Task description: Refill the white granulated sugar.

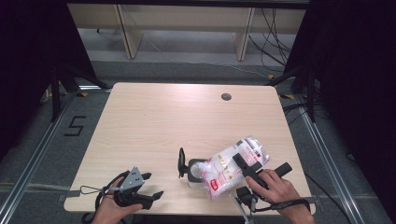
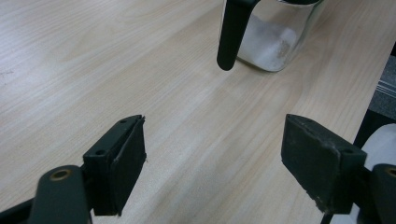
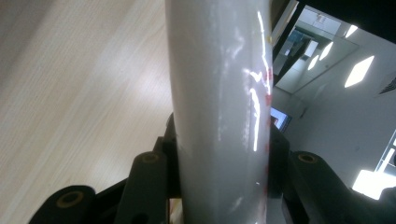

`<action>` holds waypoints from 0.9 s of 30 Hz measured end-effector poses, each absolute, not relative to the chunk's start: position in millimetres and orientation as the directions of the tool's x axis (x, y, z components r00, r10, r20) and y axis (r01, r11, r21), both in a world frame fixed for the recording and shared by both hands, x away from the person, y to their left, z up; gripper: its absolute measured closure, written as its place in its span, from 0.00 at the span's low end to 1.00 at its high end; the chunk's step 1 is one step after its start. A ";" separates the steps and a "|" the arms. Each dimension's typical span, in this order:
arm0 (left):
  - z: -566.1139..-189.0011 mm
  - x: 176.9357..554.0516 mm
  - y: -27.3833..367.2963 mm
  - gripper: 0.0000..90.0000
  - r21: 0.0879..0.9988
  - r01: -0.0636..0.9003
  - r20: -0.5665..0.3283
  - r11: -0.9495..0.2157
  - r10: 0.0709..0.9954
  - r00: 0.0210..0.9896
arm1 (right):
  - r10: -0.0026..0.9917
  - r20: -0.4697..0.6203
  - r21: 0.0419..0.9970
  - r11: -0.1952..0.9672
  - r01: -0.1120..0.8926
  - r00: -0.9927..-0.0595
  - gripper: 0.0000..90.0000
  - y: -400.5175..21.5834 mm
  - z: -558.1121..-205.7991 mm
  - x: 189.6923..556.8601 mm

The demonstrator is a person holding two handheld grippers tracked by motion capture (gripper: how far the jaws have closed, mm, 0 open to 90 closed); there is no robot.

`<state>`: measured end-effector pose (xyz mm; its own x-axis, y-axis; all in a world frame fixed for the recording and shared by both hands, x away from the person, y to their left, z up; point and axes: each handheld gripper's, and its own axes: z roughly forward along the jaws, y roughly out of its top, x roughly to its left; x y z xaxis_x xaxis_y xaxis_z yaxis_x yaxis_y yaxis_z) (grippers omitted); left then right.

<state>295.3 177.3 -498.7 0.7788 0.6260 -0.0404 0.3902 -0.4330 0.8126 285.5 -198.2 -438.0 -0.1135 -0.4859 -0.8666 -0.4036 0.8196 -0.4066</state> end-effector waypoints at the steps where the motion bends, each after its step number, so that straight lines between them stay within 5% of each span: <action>1: -497.9 294.6 177.2 0.24 0.810 0.398 -0.049 -0.432 0.626 0.779 | -0.485 -0.867 -0.406 0.820 -0.405 -0.113 0.71 -198.3 -438.0 285.6; 27: -498.7 295.0 176.9 0.24 0.803 0.401 -0.043 -0.441 0.628 0.777 | -0.510 -0.856 -0.440 0.804 -0.400 -0.085 0.72 -196.3 -434.7 282.2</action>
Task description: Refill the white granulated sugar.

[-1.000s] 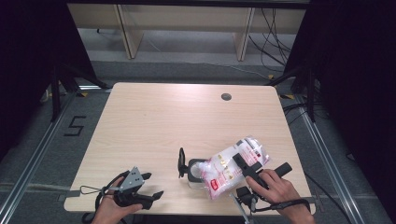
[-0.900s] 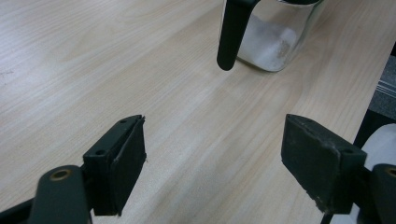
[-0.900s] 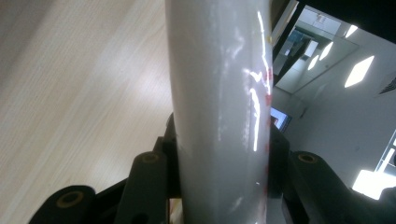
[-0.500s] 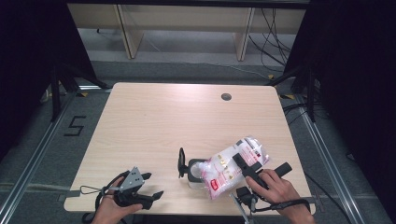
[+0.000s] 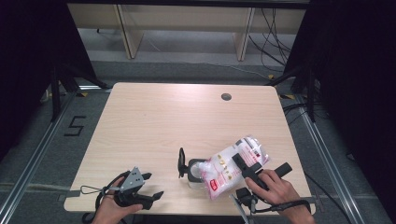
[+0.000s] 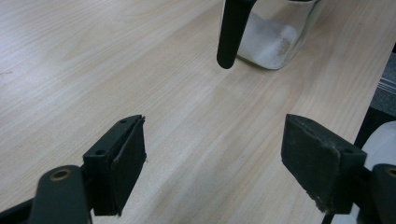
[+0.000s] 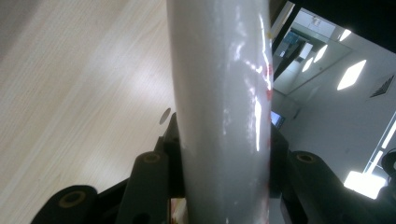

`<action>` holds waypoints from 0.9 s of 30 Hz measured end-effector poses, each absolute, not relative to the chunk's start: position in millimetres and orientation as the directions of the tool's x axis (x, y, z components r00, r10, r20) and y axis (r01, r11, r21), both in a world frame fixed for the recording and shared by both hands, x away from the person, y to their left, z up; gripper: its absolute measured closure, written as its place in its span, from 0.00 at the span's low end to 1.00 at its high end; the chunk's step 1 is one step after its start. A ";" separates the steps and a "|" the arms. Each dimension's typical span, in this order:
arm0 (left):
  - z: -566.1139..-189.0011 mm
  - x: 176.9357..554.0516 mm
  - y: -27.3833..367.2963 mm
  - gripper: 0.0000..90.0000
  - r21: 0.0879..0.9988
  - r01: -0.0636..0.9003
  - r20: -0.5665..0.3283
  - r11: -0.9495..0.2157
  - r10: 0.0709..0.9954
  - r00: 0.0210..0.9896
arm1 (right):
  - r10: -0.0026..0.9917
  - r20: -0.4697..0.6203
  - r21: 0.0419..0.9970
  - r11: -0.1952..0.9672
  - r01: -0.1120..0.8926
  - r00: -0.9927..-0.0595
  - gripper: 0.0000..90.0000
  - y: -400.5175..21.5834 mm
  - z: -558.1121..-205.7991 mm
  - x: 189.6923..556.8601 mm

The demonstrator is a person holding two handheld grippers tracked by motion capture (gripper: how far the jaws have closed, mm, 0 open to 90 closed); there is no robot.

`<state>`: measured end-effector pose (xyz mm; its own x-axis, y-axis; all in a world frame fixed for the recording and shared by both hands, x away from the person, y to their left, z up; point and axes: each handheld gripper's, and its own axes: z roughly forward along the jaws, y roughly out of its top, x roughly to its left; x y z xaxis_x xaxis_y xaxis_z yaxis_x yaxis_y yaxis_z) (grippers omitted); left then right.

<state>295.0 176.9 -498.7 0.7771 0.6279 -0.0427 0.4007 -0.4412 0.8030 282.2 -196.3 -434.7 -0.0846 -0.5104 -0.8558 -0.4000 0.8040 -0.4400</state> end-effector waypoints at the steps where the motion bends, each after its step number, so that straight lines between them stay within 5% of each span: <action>1: -498.9 294.9 176.8 0.24 0.804 0.402 -0.045 -0.439 0.628 0.777 | -0.512 -0.855 -0.442 0.803 -0.401 -0.083 0.72 -196.4 -434.7 282.2; 27: -499.6 296.4 177.9 0.24 0.807 0.385 -0.031 -0.448 0.620 0.784 | -0.498 -0.861 -0.423 0.814 -0.399 -0.102 0.73 -199.0 -439.2 280.3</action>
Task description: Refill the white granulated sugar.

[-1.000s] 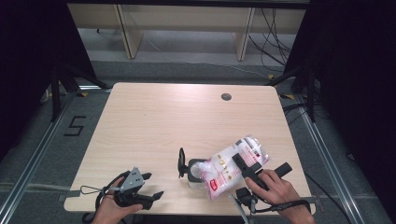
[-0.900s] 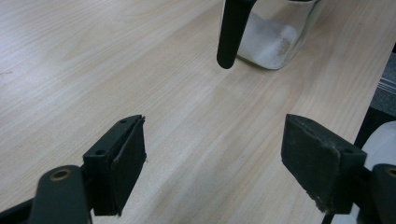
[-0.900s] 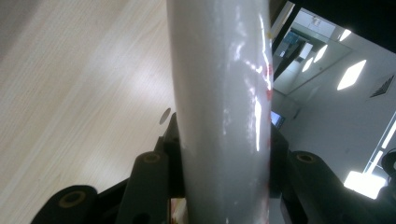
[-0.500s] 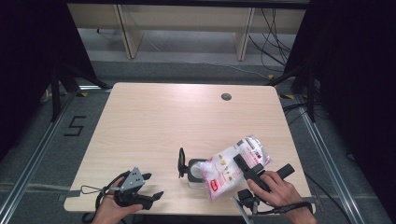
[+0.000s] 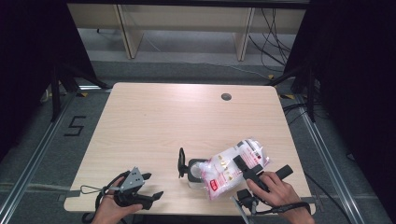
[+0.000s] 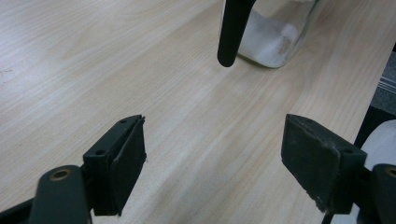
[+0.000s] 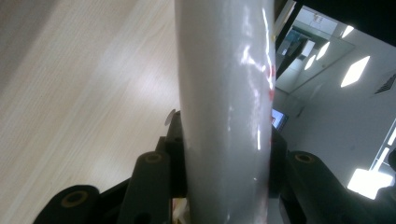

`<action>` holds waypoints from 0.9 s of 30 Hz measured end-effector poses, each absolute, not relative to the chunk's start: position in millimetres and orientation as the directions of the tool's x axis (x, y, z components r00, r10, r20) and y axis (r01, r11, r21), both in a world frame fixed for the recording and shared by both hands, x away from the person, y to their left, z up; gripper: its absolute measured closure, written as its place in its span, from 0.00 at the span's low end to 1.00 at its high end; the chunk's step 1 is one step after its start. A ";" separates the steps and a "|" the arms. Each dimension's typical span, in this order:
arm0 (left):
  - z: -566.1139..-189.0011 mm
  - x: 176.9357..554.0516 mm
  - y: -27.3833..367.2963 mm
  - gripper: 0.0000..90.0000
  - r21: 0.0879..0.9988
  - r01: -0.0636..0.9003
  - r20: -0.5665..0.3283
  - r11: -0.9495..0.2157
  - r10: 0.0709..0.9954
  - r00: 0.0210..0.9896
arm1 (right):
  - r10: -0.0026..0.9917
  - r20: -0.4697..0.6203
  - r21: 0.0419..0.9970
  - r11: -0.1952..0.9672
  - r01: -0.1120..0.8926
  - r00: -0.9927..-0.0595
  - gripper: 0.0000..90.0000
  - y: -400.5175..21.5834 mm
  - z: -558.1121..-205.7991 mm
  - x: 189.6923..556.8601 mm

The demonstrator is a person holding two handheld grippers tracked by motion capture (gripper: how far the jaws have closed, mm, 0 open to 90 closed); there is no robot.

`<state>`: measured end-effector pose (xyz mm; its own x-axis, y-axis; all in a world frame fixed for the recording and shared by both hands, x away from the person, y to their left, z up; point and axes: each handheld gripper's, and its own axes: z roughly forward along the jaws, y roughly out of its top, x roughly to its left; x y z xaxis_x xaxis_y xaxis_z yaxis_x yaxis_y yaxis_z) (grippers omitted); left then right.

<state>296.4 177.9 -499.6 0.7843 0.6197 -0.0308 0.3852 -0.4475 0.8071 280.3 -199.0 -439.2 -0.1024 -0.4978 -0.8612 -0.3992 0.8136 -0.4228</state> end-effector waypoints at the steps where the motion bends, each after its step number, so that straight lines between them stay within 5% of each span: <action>1: -500.7 296.1 177.4 0.24 0.810 0.396 -0.045 -0.433 0.627 0.778 | -0.493 -0.864 -0.417 0.816 -0.400 -0.103 0.73 -199.6 -439.7 281.1; 27: -500.2 295.1 176.6 0.24 0.810 0.406 -0.059 -0.422 0.630 0.774 | -0.520 -0.853 -0.468 0.798 -0.378 -0.043 0.74 -196.6 -439.5 281.3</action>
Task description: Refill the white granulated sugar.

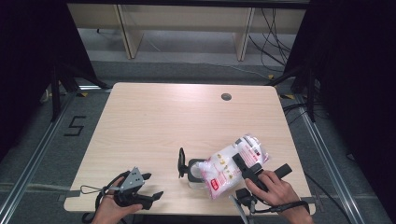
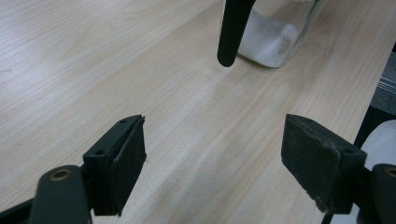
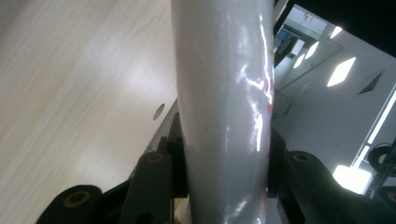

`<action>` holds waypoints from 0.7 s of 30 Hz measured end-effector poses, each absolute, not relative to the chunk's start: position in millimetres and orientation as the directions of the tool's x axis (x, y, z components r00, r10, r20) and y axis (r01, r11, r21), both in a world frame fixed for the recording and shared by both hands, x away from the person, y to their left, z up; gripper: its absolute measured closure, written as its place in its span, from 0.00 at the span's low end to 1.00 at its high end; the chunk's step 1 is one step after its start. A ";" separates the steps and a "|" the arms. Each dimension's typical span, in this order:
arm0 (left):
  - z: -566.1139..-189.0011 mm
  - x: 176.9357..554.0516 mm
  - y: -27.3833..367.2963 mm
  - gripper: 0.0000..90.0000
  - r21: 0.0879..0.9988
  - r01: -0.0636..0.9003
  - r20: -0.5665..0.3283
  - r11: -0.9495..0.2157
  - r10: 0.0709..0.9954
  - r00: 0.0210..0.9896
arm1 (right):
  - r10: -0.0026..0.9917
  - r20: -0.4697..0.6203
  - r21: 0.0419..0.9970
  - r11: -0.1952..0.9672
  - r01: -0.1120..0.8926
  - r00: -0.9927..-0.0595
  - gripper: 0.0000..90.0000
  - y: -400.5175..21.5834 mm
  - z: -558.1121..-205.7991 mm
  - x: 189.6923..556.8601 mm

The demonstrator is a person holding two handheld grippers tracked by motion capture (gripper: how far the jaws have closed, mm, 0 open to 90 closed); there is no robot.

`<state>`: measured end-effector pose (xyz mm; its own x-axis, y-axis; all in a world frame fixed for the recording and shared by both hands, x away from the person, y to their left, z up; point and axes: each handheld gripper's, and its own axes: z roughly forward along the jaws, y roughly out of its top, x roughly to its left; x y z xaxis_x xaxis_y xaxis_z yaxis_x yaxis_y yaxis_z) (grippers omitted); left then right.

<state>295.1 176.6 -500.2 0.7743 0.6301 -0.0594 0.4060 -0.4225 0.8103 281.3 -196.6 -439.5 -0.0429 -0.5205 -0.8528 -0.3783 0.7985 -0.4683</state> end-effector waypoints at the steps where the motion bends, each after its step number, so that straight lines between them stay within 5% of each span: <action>1: -500.2 295.2 176.6 0.24 0.811 0.405 -0.059 -0.423 0.629 0.775 | -0.525 -0.851 -0.477 0.794 -0.377 -0.031 0.74 -196.5 -439.2 280.5; 21: -498.9 295.7 178.2 0.24 0.817 0.379 -0.033 -0.435 0.620 0.784 | -0.522 -0.853 -0.479 0.784 -0.394 -0.003 0.75 -203.2 -434.1 262.8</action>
